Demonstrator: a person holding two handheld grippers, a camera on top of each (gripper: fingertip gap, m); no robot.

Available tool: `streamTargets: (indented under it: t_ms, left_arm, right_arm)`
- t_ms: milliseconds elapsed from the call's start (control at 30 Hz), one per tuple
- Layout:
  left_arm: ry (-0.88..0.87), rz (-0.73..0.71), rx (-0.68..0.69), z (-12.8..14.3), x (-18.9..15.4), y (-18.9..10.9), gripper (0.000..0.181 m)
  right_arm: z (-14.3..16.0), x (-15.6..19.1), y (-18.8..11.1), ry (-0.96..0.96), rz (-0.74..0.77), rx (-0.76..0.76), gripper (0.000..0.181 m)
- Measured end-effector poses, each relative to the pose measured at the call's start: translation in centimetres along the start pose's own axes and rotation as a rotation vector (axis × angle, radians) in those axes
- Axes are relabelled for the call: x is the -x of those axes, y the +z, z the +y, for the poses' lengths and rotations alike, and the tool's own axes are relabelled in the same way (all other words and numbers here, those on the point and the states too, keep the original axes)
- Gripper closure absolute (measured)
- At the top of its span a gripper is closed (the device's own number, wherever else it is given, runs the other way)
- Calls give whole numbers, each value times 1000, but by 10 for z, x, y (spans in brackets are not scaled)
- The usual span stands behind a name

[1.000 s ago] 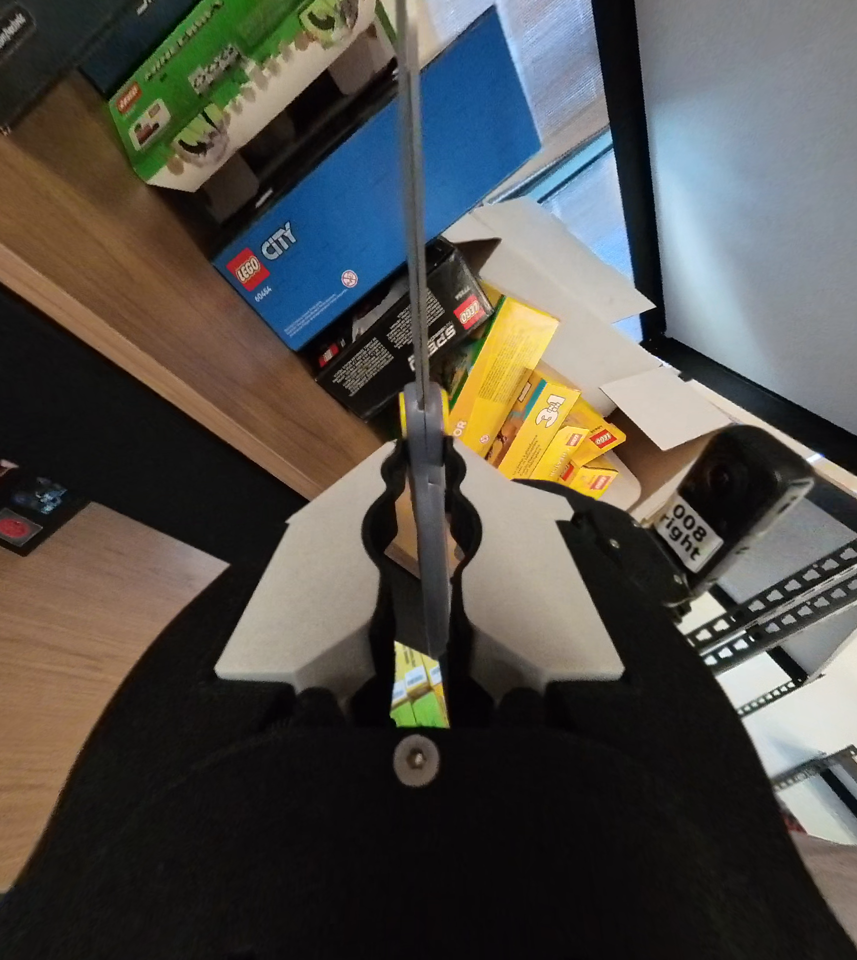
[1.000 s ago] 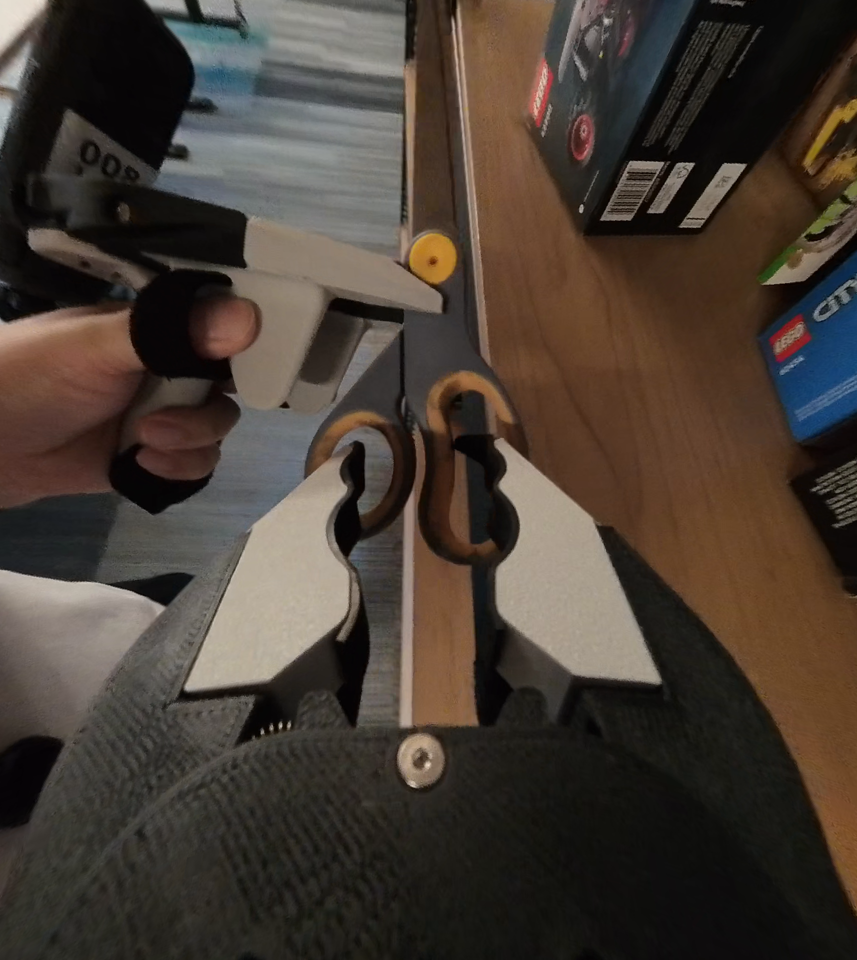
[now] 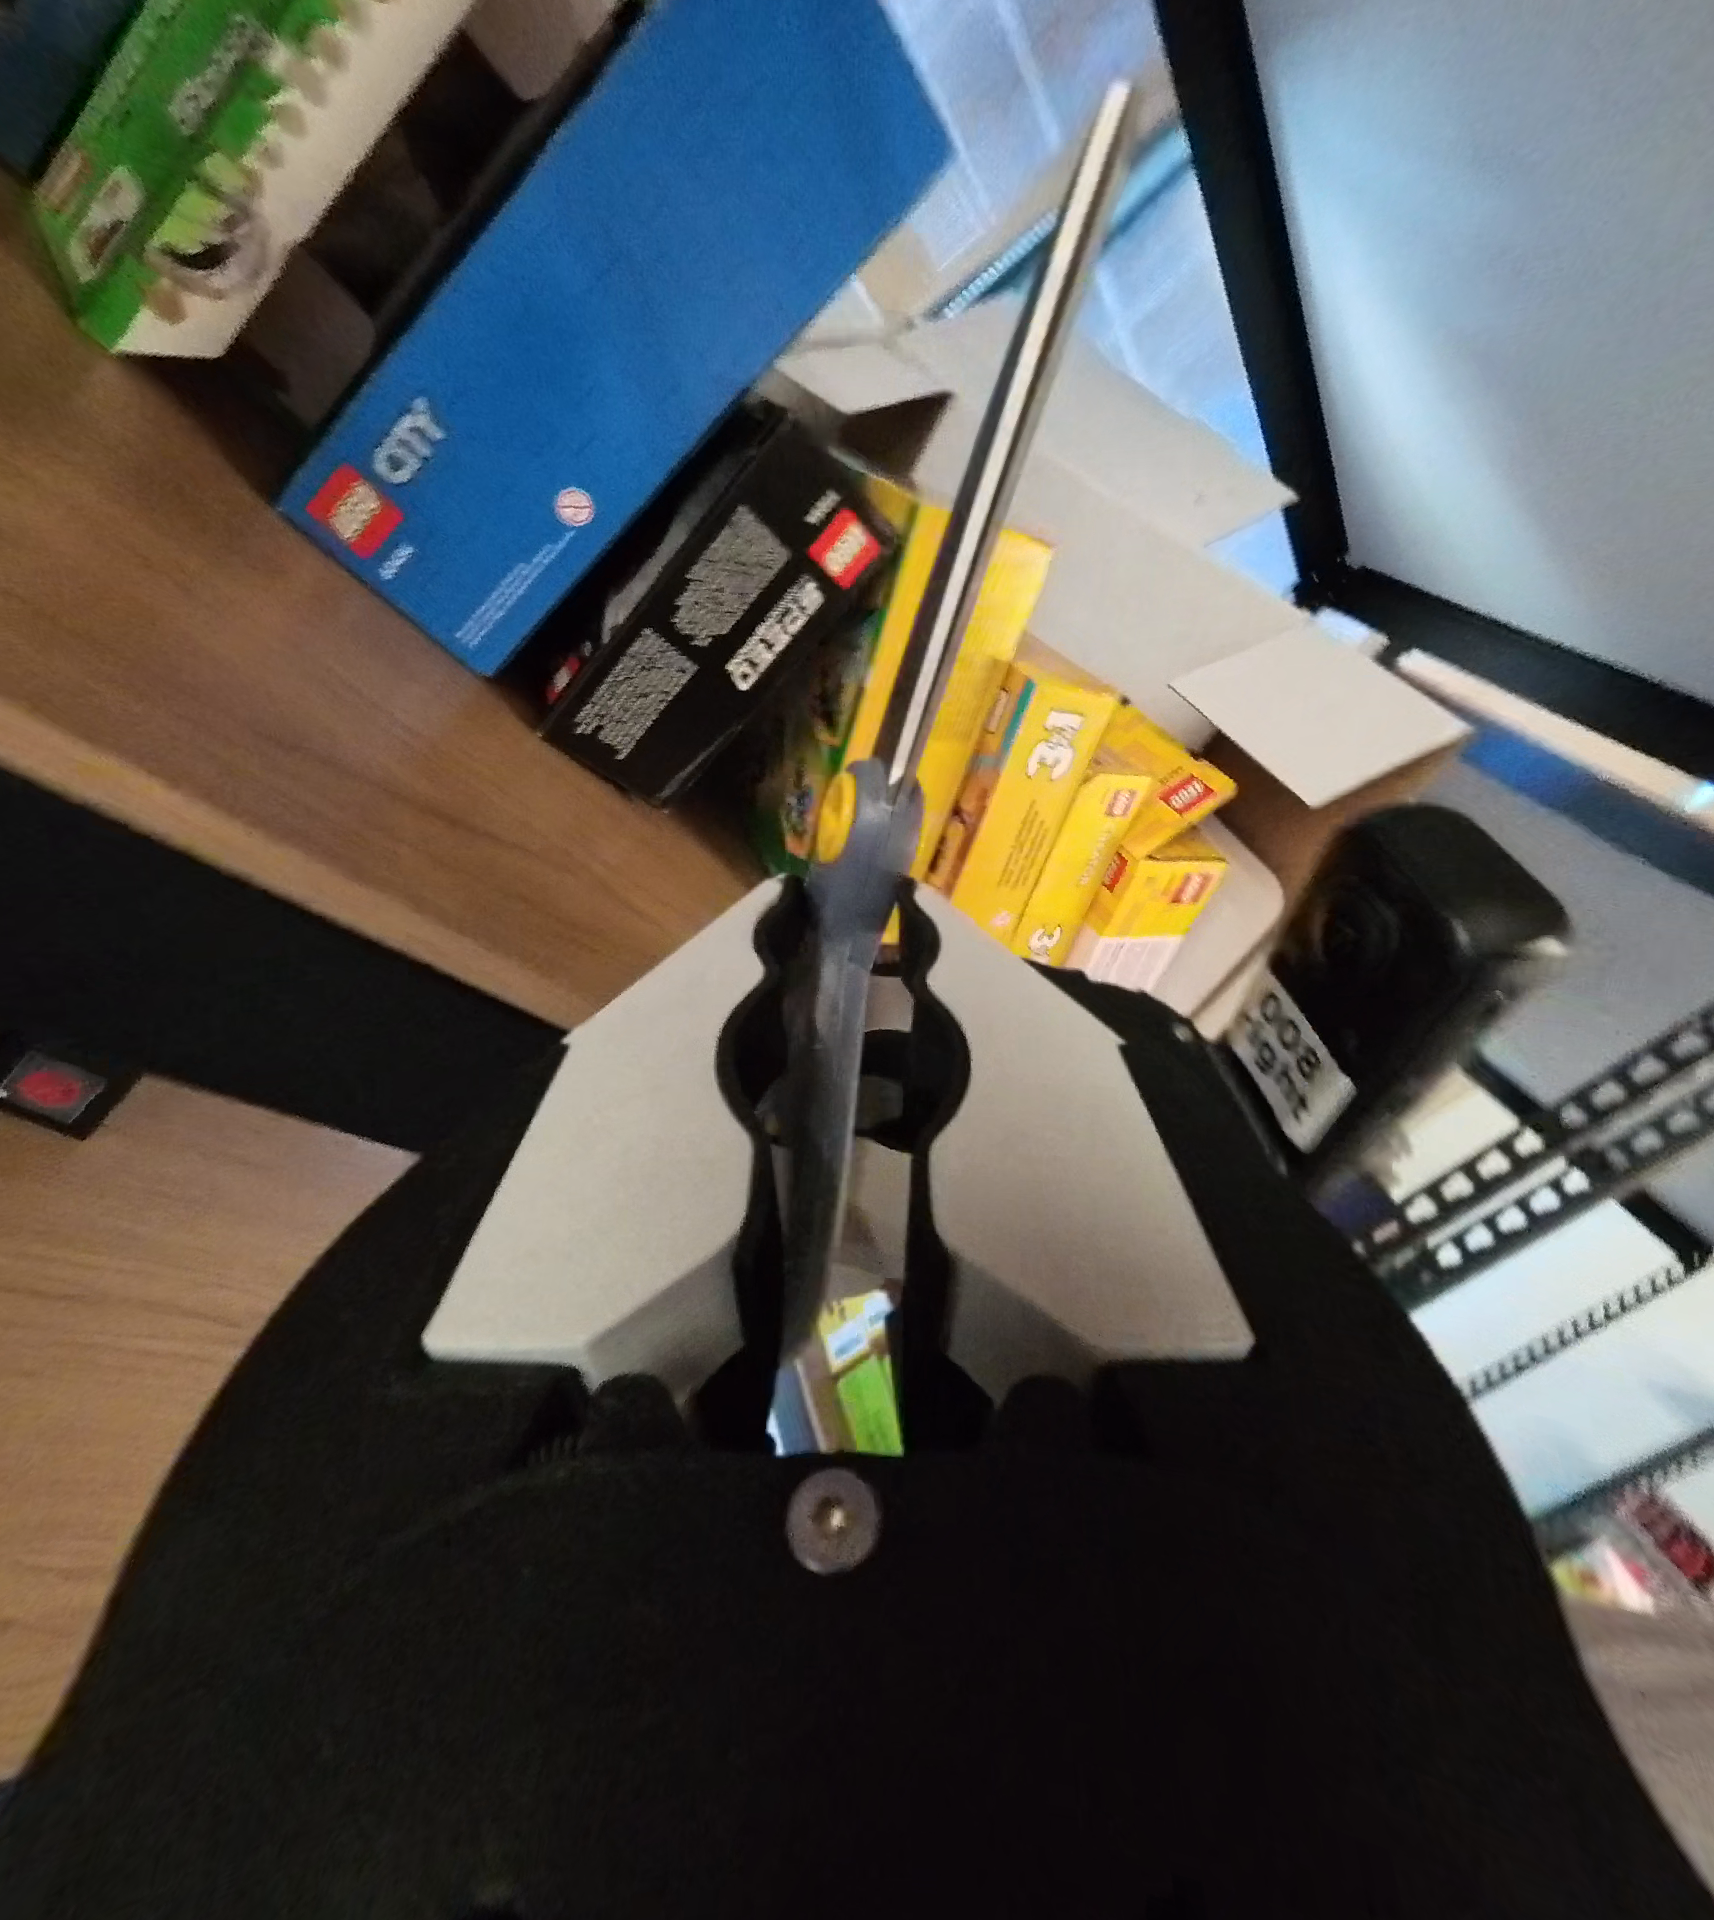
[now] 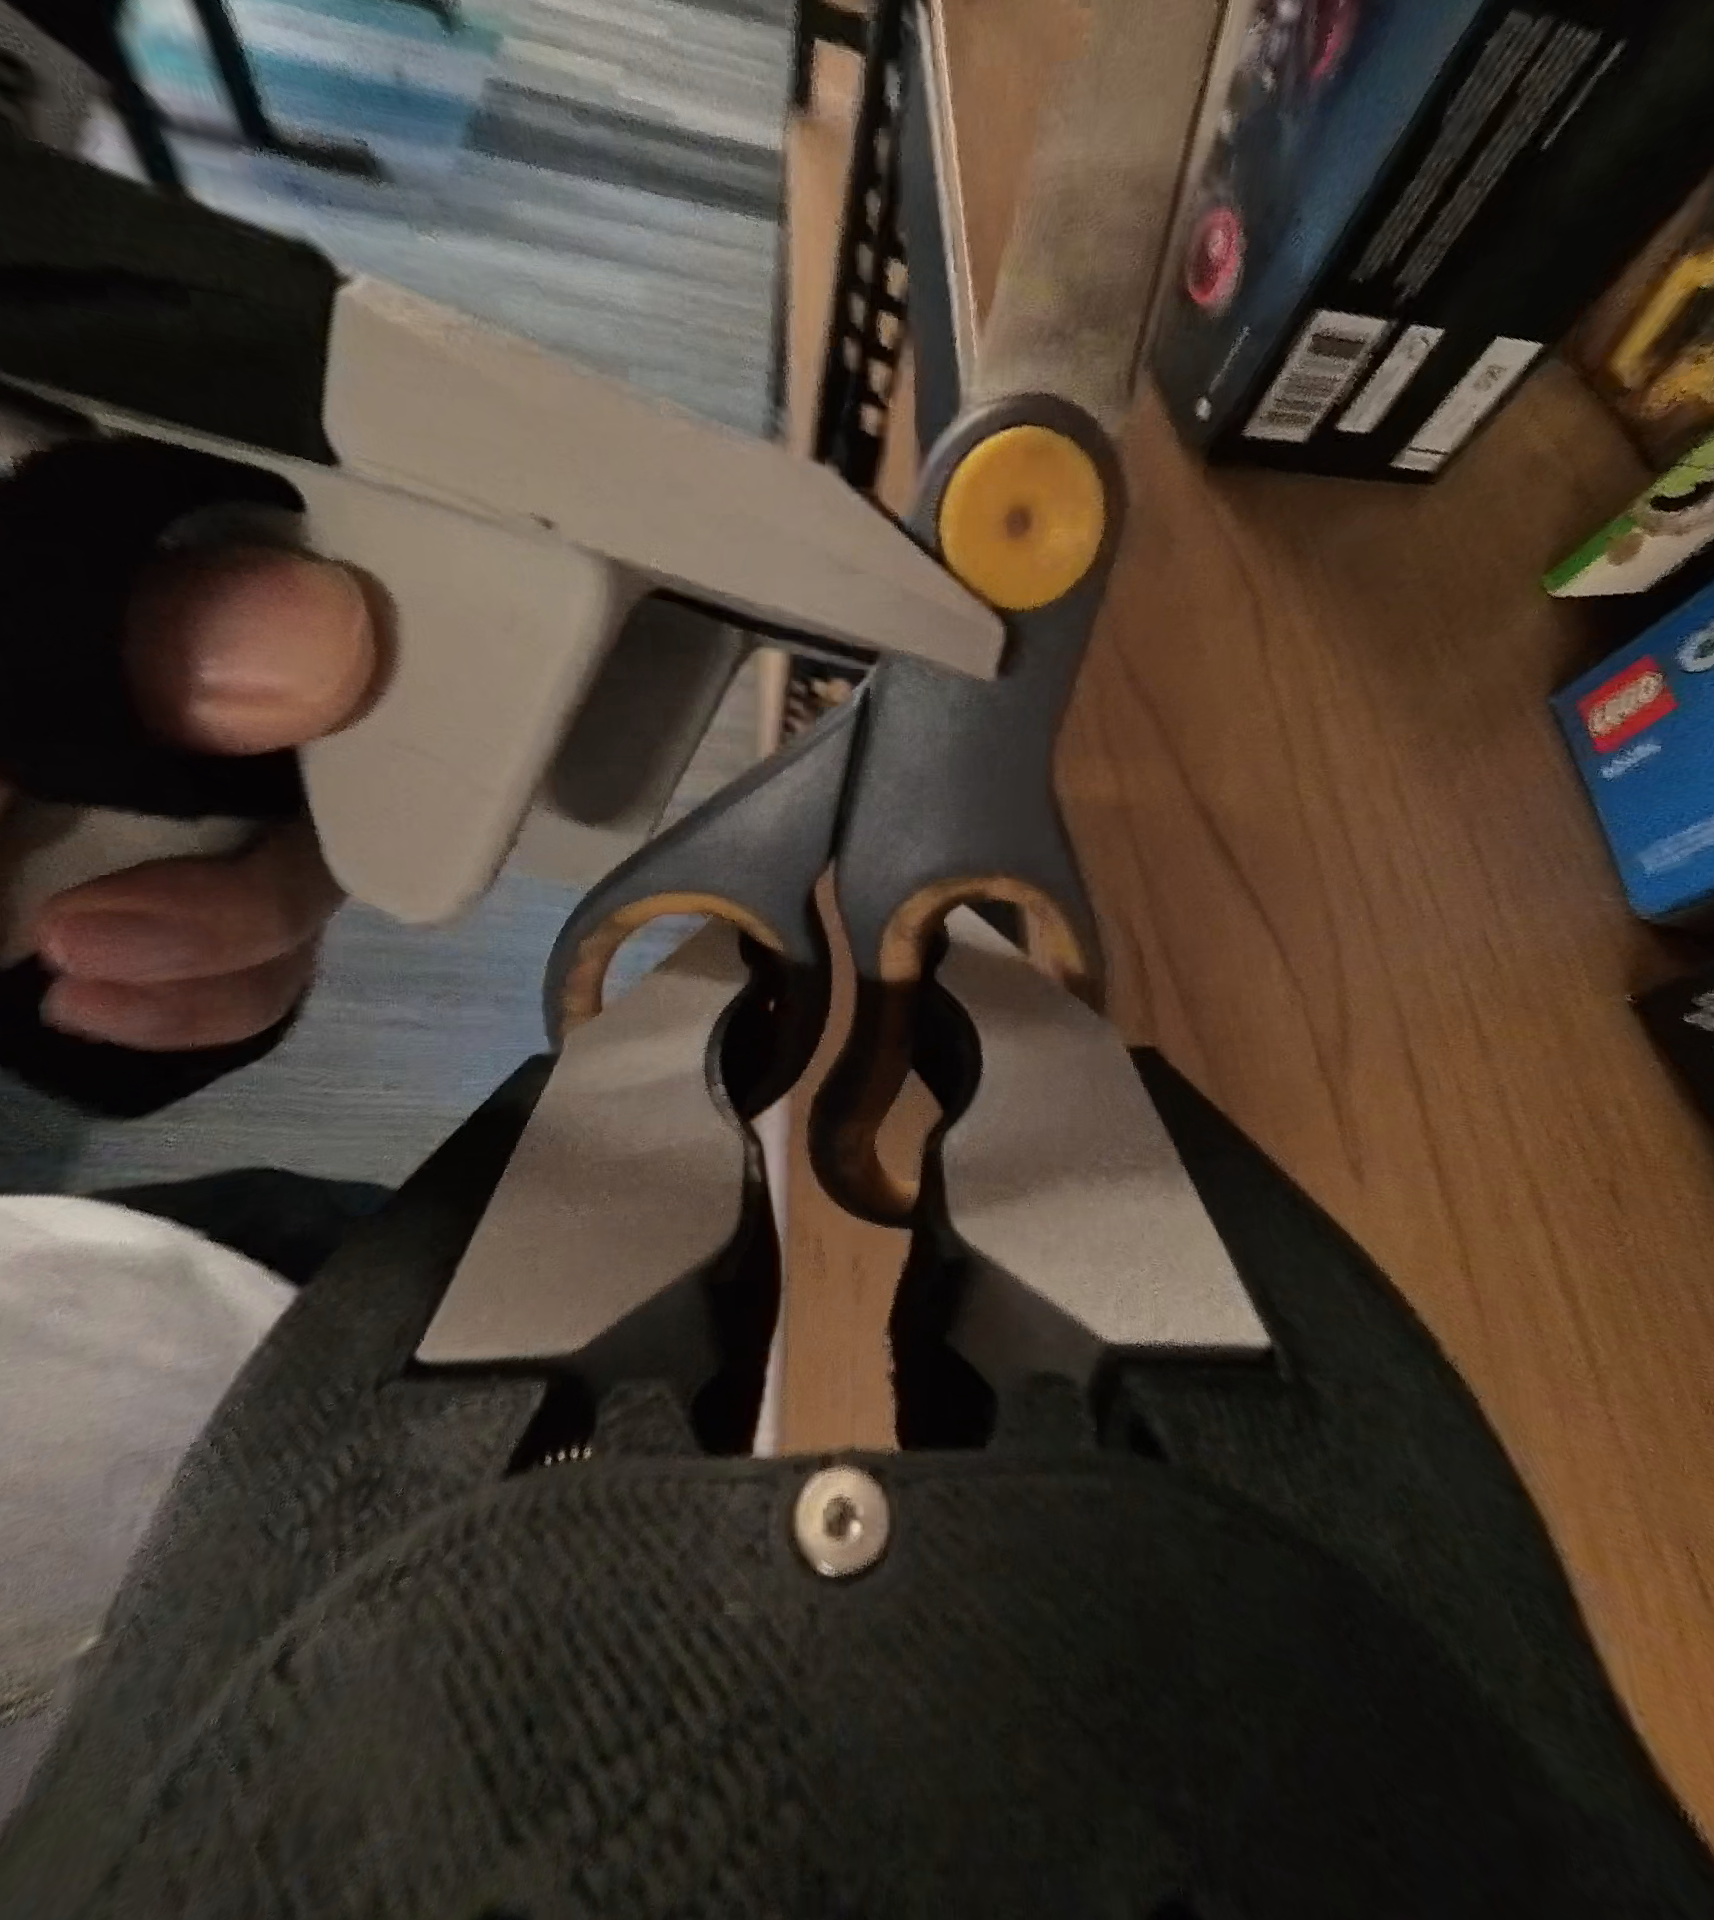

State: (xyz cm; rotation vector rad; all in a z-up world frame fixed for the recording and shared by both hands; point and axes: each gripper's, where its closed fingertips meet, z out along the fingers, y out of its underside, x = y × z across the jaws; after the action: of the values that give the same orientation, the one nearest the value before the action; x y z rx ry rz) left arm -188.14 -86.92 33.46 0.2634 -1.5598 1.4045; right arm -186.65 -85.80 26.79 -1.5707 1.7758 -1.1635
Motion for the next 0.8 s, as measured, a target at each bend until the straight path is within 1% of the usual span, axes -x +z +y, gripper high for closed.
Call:
streamTargets:
  t_ms: [67, 100, 133, 200, 267, 300, 333, 400, 467, 533, 600, 667, 700, 800]
  left_arm:
    - [53, 55, 48, -5, -15, -2, 164]
    - [81, 89, 53, -12, -23, -7, 160]
    - [116, 108, 40, -21, -29, -13, 154]
    - [224, 116, 30, -34, -34, -27, 154]
    - [335, 132, 44, -34, -36, -36, 153]
    - [380, 144, 63, -29, -37, -38, 152]
    - [411, 158, 88, -22, -37, -38, 149]
    - [427, 240, 125, -6, -48, -36, 151]
    - [409, 317, 127, 1, -58, -35, 155]
    - [393, 362, 136, 5, -63, -34, 161]
    - [402, 372, 153, 9, -63, -34, 166]
    - [421, 370, 164, 11, -62, -33, 169]
    - [426, 393, 165, 12, -65, -34, 175]
    - [445, 427, 163, 13, -71, -35, 176]
  right_arm:
    - [-13, 15, -12, 110, -195, -69, 162]
    - [-20, 21, -21, 173, -294, -102, 163]
    - [-27, 23, -30, 221, -373, -134, 163]
    - [-39, 24, -48, 295, -495, -206, 163]
    - [-52, 29, -67, 363, -640, -267, 163]
    - [-58, 29, -73, 388, -686, -290, 163]
    - [-62, 30, -78, 398, -711, -307, 163]
    - [-67, 33, -85, 388, -757, -332, 163]
    - [-69, 39, -89, 364, -790, -343, 163]
    - [-69, 43, -90, 337, -798, -346, 163]
    - [-69, 44, -89, 330, -797, -348, 163]
    - [-72, 47, -94, 333, -831, -378, 163]
    - [-72, 47, -95, 336, -838, -388, 163]
    - [-75, 48, -101, 377, -890, -419, 163]
